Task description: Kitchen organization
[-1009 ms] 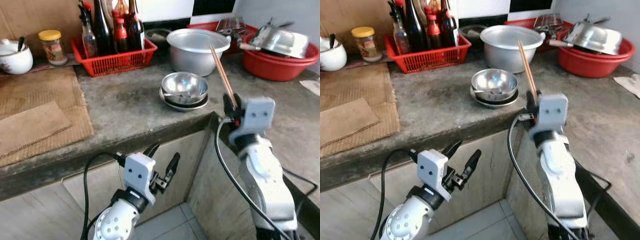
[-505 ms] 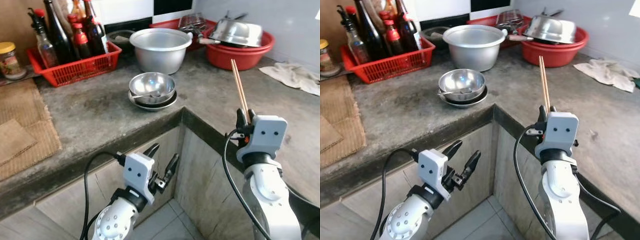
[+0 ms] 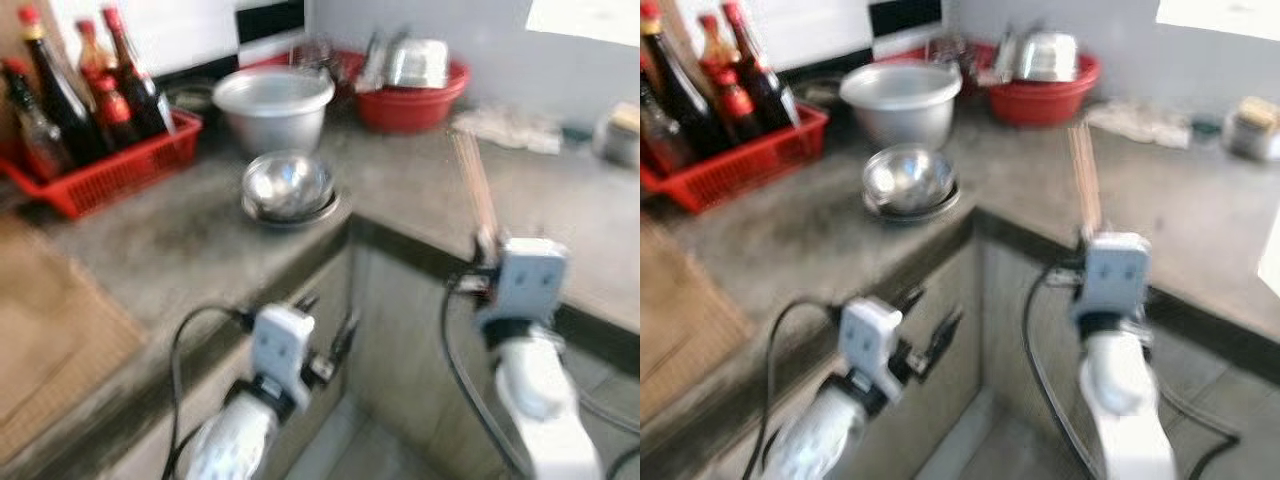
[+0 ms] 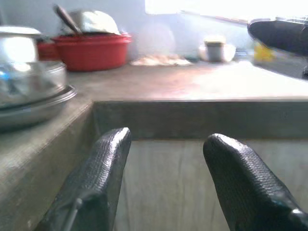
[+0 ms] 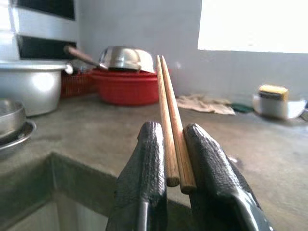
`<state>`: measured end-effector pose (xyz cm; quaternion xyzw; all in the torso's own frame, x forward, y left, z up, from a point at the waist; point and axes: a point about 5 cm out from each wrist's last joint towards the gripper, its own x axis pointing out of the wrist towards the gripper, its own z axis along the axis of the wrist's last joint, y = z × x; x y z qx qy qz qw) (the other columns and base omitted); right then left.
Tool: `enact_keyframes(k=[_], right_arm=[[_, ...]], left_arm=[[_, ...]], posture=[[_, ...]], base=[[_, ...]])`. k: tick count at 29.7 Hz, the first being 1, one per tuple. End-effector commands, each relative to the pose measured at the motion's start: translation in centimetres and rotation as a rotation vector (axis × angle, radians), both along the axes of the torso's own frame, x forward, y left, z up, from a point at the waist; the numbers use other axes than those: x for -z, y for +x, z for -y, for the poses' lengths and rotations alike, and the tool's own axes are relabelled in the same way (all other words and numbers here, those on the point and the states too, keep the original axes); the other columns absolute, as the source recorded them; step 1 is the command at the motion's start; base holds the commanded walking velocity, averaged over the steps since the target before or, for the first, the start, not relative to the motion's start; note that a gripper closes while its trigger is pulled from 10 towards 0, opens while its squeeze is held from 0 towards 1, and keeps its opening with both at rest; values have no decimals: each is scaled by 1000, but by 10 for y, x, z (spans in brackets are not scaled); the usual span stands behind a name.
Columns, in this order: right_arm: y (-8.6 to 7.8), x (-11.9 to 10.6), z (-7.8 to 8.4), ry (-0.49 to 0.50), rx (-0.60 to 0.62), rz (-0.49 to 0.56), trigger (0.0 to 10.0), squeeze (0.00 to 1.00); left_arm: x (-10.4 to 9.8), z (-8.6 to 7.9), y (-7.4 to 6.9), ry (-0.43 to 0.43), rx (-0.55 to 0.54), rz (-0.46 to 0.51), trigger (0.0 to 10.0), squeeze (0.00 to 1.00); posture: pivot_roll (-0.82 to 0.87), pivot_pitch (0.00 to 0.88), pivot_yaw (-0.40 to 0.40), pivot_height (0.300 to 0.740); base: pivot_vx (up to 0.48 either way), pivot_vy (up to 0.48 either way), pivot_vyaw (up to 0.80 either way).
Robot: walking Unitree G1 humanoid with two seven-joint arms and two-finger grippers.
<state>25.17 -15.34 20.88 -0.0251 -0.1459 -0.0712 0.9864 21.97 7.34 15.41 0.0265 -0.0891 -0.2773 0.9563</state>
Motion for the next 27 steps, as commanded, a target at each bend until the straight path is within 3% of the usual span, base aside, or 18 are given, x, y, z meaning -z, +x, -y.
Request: enact_keyframes(k=[1,15,19,27], right_arm=[[-1,-1,1,-11,9,-3,10000,0],[3,-4,-1,-13,-2,3,10000,0],[6,-7,-1,-25,-8,14,10000,0],[13,-13,-5,-32,-51,19,10000,0]], left_arm=[[2,0,-1,4,-9,-11,10000,0],[2,1,0,7,-10,-10,10000,0],[2,1,0,5,-14,-8,10000,0],[0,-1,1,-4,-31,-5,10000,0]], posture=[[141,82,-6,740],[143,82,-9,740],[144,83,-11,740],[145,81,-10,740]], base=[[0,-458,-781],[0,-451,-781],[275,-389,-725],[406,-128,0]])
